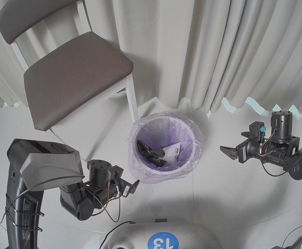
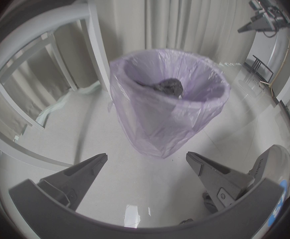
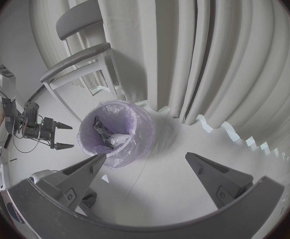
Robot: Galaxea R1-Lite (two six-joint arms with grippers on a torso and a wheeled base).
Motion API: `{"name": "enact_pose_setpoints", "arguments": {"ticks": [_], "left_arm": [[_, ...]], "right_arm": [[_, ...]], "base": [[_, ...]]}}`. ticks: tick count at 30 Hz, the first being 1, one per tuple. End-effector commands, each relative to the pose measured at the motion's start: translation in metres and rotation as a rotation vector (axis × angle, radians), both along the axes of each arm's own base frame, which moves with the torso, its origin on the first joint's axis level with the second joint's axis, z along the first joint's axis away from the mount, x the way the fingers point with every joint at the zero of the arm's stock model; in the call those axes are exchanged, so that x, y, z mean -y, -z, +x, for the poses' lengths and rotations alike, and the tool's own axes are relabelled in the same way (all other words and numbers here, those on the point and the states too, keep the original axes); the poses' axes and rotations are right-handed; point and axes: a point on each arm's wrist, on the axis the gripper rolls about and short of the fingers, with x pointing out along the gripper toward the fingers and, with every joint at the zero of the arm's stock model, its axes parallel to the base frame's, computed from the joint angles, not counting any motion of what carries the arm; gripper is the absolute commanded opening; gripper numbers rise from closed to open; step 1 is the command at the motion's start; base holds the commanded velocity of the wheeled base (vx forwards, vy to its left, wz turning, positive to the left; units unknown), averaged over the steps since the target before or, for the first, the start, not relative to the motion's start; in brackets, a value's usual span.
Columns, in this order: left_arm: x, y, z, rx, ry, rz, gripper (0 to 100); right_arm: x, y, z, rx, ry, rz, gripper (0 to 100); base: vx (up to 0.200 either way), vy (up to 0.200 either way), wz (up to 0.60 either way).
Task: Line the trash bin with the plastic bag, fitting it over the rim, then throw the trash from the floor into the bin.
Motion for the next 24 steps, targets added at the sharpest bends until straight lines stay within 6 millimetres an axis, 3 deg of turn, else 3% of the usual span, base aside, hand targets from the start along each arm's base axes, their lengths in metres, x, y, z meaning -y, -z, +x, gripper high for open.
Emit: {"name": "enact_pose_setpoints", "arguments": {"ticks": [1, 9, 15, 24], "left_arm": [[-0.010, -0.034, -0.018, 0.072, -0.015, -0.080, 100], [-0.022, -0.067, -0.030, 0.134, -0.037, -0.165, 100], [-0.028, -0.098, -0.031, 0.221, -0.041, -0.211, 100], [-0.031, -0.122, -0.039, 0.286, -0.013, -0.251, 100]], "right_arm": [[0.002, -0.001, -0.010, -0.007, 0.004, 0.018, 100], [0.001, -0.004, -0.010, -0.004, 0.038, 0.101, 100], [0.006, -0.024, -0.012, 0.105, 0.073, 0.161, 100], [0.011, -0.049, -0.013, 0.147, 0.139, 0.143, 100]], "base": [[0.000, 0.000, 0.00], [0.000, 0.000, 0.00], [0.000, 0.000, 0.00], [0.000, 0.000, 0.00]]}}
